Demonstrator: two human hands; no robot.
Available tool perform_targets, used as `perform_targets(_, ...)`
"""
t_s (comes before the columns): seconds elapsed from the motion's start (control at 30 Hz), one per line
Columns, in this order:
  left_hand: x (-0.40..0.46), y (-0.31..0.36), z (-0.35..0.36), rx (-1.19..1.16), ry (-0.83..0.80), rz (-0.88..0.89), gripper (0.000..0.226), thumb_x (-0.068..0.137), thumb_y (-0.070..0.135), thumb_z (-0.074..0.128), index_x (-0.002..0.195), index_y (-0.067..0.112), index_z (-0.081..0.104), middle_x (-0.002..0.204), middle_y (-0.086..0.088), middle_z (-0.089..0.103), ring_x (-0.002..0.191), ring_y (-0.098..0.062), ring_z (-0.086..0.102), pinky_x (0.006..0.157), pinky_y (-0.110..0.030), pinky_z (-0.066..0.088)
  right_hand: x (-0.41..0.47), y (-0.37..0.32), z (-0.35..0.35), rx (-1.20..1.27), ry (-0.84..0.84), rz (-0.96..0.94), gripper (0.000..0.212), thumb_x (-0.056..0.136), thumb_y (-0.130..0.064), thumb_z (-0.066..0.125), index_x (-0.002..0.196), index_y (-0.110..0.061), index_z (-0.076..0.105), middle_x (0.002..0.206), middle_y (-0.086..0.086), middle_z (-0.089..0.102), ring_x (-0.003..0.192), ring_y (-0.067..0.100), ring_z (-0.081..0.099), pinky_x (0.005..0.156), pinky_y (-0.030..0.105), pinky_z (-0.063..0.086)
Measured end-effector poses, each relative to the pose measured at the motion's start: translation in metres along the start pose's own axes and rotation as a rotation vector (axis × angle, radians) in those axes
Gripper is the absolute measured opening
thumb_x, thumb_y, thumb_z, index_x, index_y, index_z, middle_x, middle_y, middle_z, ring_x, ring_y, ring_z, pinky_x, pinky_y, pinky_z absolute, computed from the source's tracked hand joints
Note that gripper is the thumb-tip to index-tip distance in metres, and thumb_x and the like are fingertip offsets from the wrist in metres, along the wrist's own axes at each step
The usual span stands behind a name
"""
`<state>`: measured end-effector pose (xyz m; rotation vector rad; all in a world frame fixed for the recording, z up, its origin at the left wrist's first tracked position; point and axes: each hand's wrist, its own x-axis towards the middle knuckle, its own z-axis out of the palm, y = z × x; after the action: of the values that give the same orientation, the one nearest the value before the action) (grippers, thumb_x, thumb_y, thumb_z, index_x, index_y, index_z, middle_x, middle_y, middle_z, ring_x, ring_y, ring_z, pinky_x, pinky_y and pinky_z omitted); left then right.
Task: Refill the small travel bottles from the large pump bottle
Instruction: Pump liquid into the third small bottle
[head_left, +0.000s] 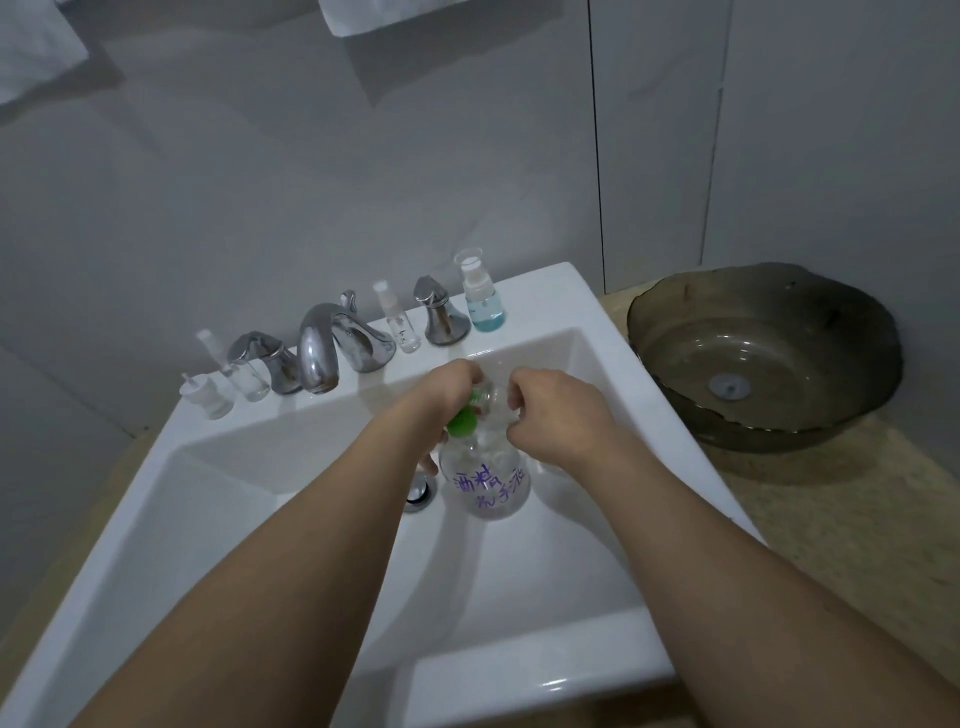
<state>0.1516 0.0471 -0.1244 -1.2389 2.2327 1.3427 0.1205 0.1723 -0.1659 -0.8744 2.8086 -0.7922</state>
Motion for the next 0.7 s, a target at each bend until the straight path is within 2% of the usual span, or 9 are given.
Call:
perform_targets(0.2,0.002,0.011,-0.010,-0.016,-0.042,0.030,0.040,0.085,0.042,0.050,0.116,0.018,0.055,0.107,-0.007,0.062,0.100,-0.031,0.058,0.096,-0.068,0.034,0.001,0.000,-0.005,0.038,0.059,-0.028,0.020,0.074,-0.018,0.060,0.090,-0.026,0.051,0.096,-0.004,0.061,0.090,0.021,0.056,0.073,0.031,0.045)
perform_targets(0.3,0.001,0.015,-0.015,0.037,-0.050,0.030,0.033,0.086,0.042,0.049,0.106,0.017,0.058,0.105,-0.007,0.062,0.097,-0.030,0.059,0.096,-0.069,0.034,0.002,-0.001,-0.006,0.040,0.055,-0.031,0.020,0.075,-0.019,0.061,0.091,-0.026,0.051,0.096,-0.005,0.060,0.090,0.020,0.056,0.073,0.030,0.044)
perform_targets(0.37,-0.001,0.015,-0.016,0.071,-0.066,0.016,0.027,0.088,0.043,0.047,0.092,0.018,0.058,0.102,-0.006,0.061,0.102,-0.031,0.058,0.094,-0.070,0.035,0.002,-0.002,-0.006,0.039,0.058,-0.029,0.020,0.075,-0.019,0.061,0.090,-0.027,0.050,0.096,-0.005,0.060,0.090,0.020,0.055,0.073,0.030,0.043)
perform_targets(0.43,-0.003,0.013,-0.014,0.089,-0.058,0.004,0.025,0.090,0.038,0.045,0.086,0.018,0.058,0.103,-0.007,0.060,0.107,-0.034,0.055,0.091,-0.072,0.037,0.002,-0.002,-0.006,0.042,0.051,-0.025,0.020,0.075,-0.019,0.061,0.089,-0.027,0.049,0.096,-0.005,0.060,0.090,0.020,0.055,0.072,0.029,0.042)
perform_targets(0.57,0.004,0.006,-0.006,0.072,-0.012,-0.019,0.023,0.088,0.023,0.042,0.100,0.011,0.059,0.118,-0.014,0.057,0.111,-0.039,0.051,0.083,-0.077,0.037,0.002,0.000,-0.002,0.032,-0.019,-0.003,0.021,0.073,-0.018,0.060,0.087,-0.027,0.048,0.097,-0.003,0.061,0.086,0.021,0.054,0.069,0.028,0.039)
perform_targets(0.7,0.006,0.006,-0.001,0.039,-0.014,-0.021,0.026,0.087,0.020,0.044,0.108,0.010,0.056,0.122,-0.018,0.054,0.116,-0.044,0.047,0.085,-0.076,0.038,0.002,0.002,-0.001,0.015,-0.025,0.012,0.023,0.073,-0.017,0.060,0.092,-0.027,0.052,0.098,-0.004,0.062,0.090,0.021,0.057,0.069,0.028,0.041)
